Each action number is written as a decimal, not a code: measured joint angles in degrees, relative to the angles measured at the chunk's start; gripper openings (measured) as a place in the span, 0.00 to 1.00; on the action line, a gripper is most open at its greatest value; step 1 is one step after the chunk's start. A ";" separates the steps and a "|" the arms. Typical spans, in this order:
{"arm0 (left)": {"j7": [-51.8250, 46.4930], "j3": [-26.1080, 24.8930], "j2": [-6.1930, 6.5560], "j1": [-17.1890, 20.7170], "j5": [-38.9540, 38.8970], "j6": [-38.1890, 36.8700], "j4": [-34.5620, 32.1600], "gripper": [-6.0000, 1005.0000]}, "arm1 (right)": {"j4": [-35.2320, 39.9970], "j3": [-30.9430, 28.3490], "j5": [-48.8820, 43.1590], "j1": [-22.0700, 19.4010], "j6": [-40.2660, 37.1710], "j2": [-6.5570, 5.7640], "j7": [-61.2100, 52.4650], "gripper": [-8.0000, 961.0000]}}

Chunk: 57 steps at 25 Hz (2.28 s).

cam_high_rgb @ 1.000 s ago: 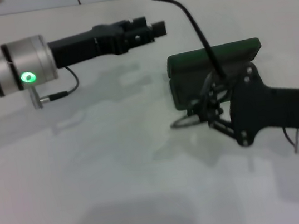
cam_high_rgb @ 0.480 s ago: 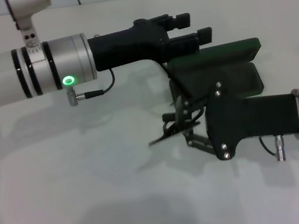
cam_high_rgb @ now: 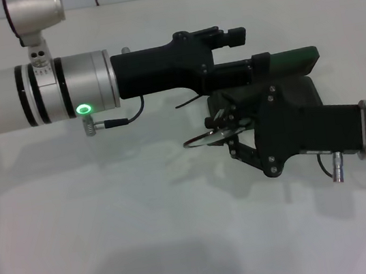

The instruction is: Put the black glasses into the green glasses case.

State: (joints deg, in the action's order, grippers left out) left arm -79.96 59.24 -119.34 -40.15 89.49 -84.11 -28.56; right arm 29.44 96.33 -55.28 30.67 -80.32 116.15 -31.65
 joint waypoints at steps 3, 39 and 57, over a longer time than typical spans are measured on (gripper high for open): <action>-0.22 0.00 -0.01 -0.09 0.06 0.00 -0.01 0.76 | 0.00 0.00 0.57 0.05 0.29 0.08 -0.06 0.23; -0.76 0.02 -0.29 0.84 -1.07 -0.17 0.43 0.76 | -0.48 0.00 2.85 -1.51 1.92 0.04 0.43 0.26; 2.17 -6.25 0.38 4.55 -9.90 2.62 0.00 0.76 | 8.95 0.48 2.52 -9.30 17.42 -0.04 -0.09 0.27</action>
State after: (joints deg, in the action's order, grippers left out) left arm -77.79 52.99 -118.96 -35.61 79.59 -81.50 -28.55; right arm 38.39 96.80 -52.76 21.37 -62.89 116.11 -31.74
